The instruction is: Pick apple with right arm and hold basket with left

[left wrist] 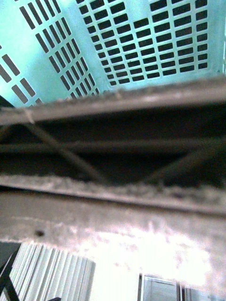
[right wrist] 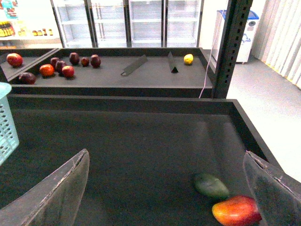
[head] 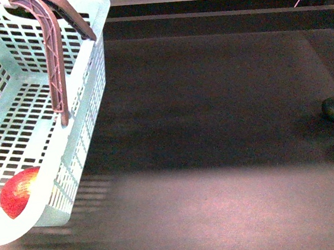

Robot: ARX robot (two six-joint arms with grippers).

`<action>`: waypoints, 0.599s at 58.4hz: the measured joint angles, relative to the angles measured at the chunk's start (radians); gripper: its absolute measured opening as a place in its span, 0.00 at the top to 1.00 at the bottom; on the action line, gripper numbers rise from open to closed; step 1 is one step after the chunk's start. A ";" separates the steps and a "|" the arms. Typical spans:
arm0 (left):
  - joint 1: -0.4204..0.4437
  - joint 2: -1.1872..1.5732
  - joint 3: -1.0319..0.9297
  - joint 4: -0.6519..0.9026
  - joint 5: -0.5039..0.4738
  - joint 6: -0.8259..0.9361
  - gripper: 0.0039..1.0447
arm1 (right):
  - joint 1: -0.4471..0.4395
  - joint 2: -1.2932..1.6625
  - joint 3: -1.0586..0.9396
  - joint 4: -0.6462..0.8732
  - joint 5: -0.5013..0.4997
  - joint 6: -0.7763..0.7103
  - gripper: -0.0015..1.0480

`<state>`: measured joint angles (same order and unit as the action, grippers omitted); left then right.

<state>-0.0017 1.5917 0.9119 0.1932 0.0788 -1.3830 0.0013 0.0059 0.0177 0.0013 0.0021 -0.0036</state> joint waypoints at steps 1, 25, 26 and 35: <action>0.003 0.010 0.000 0.005 0.000 -0.005 0.85 | 0.000 0.000 0.000 0.000 0.000 0.000 0.08; 0.029 0.122 -0.028 0.062 -0.028 -0.087 0.85 | 0.000 0.000 0.000 0.000 0.000 0.000 0.08; 0.030 0.126 -0.035 0.067 -0.032 -0.087 0.85 | 0.000 0.000 0.000 0.000 0.000 0.000 0.08; 0.037 0.138 -0.069 0.086 -0.039 -0.094 0.85 | 0.000 0.000 0.000 0.000 0.000 0.000 0.08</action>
<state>0.0353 1.7302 0.8429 0.2794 0.0402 -1.4769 0.0013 0.0059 0.0177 0.0013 0.0021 -0.0032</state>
